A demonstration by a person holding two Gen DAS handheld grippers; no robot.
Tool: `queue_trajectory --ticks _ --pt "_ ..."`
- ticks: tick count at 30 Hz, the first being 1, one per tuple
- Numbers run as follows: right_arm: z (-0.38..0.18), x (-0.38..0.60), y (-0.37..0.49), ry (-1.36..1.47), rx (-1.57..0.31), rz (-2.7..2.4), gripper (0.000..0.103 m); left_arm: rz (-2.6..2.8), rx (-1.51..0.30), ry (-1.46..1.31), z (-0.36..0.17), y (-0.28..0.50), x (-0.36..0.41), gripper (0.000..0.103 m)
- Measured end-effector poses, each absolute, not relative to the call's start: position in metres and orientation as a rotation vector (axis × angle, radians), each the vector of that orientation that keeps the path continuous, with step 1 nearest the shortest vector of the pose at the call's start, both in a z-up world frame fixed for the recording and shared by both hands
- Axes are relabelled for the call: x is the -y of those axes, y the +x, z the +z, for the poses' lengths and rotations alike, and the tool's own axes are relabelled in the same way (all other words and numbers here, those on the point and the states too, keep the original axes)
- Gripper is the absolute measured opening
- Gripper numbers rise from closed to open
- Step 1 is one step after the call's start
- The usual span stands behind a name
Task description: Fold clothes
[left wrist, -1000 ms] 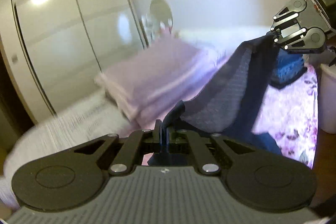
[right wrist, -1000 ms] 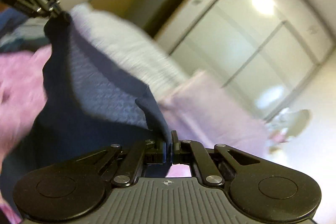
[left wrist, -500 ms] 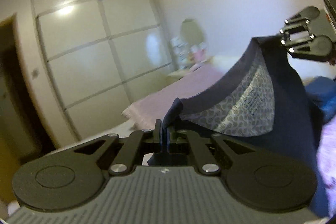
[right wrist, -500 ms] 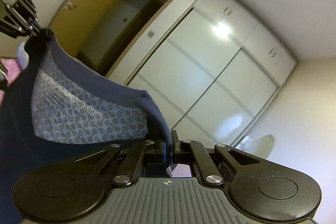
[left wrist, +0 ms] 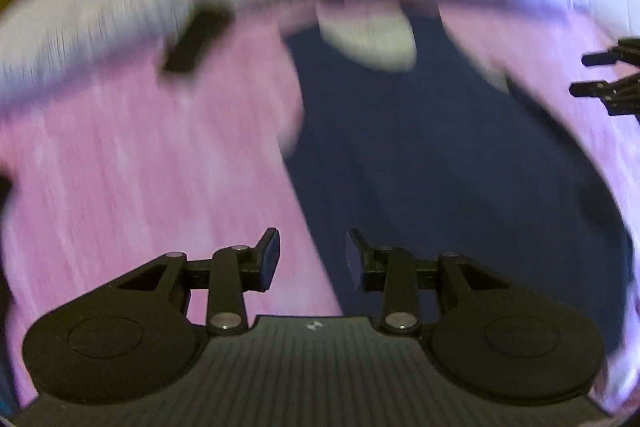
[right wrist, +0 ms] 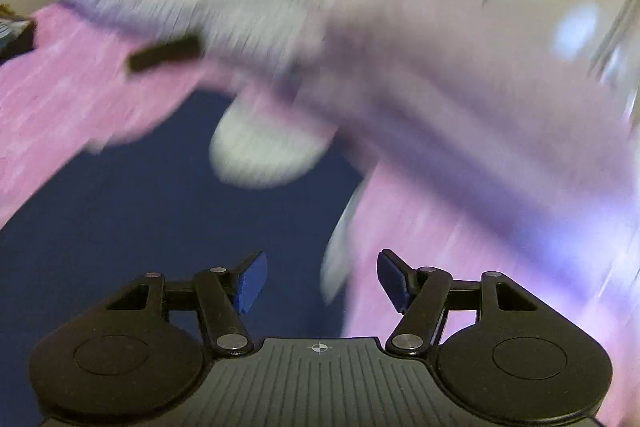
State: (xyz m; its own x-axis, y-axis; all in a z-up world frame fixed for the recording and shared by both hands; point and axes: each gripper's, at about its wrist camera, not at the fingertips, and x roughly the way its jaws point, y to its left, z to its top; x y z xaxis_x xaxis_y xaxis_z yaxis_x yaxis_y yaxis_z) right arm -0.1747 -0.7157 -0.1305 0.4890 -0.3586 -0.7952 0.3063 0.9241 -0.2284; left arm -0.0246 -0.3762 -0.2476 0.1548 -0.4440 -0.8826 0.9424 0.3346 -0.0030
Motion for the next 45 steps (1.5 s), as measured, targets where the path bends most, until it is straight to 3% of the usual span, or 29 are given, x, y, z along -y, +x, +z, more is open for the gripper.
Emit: queue_trajectory --ticks 3,6,13,17,19,21,22,23,24,25,30,32,33,34,35,42,45 --pt "-0.181 0.707 -0.203 0.083 -1.089 -0.363 0.065 -1.090 -1.073 0.665 -0.275 -0.056 0.323 0.032" --pt "-0.192 0.663 -0.278 0.197 -1.190 -0.359 0.065 -1.142 -1.183 0.666 -0.291 -0.089 0.286 0.033" --pt "-0.196 0.598 -0.359 0.359 -1.277 -0.475 0.065 -1.264 -1.130 0.699 -0.312 -0.135 0.257 0.045" --pt "-0.188 0.573 -0.373 0.320 -1.255 -0.515 0.065 -1.333 -1.098 0.717 -0.325 -0.161 0.241 0.046" --pt "-0.186 0.563 -0.377 0.295 -1.241 -0.520 0.074 -1.366 -1.081 0.725 -0.331 -0.174 0.233 0.046" --pt "-0.189 0.556 -0.382 0.271 -1.215 -0.511 0.077 -1.349 -1.077 0.690 -0.336 -0.172 0.236 0.041" --pt "-0.191 0.554 -0.388 0.270 -1.195 -0.512 0.077 -1.333 -1.084 0.673 -0.339 -0.169 0.241 0.034" --pt "-0.194 0.555 -0.392 0.273 -1.172 -0.516 0.077 -1.320 -1.086 0.647 -0.338 -0.167 0.243 0.015" --pt "-0.198 0.561 -0.391 0.287 -1.141 -0.529 0.077 -1.306 -1.088 0.622 -0.338 -0.165 0.244 0.004" --pt "-0.201 0.567 -0.393 0.302 -1.110 -0.541 0.077 -1.296 -1.075 0.603 -0.335 -0.164 0.244 0.000" --pt "-0.228 0.608 -0.385 0.348 -0.999 -0.500 0.077 -1.253 -1.026 0.571 -0.330 -0.166 0.249 0.000" --pt "-0.239 0.622 -0.382 0.354 -0.997 -0.445 0.054 -1.197 -1.042 0.585 -0.334 -0.168 0.255 0.013" --pt "-0.243 0.627 -0.382 0.355 -1.004 -0.427 0.024 -1.169 -1.049 0.592 -0.336 -0.169 0.257 0.022" --pt "-0.246 0.632 -0.383 0.356 -1.008 -0.413 0.006 -1.141 -1.056 0.599 -0.338 -0.170 0.260 0.040" --pt "-0.245 0.638 -0.387 0.369 -1.002 -0.407 0.000 -1.115 -1.061 0.593 -0.339 -0.171 0.263 0.048" --pt "-0.177 0.694 -0.482 0.548 -0.886 -0.612 0.000 -1.098 -1.117 0.559 -0.336 -0.183 0.296 0.048" --pt "-0.179 0.709 -0.514 0.594 -0.920 -0.674 0.000 -1.111 -1.107 0.572 -0.334 -0.189 0.303 0.049"
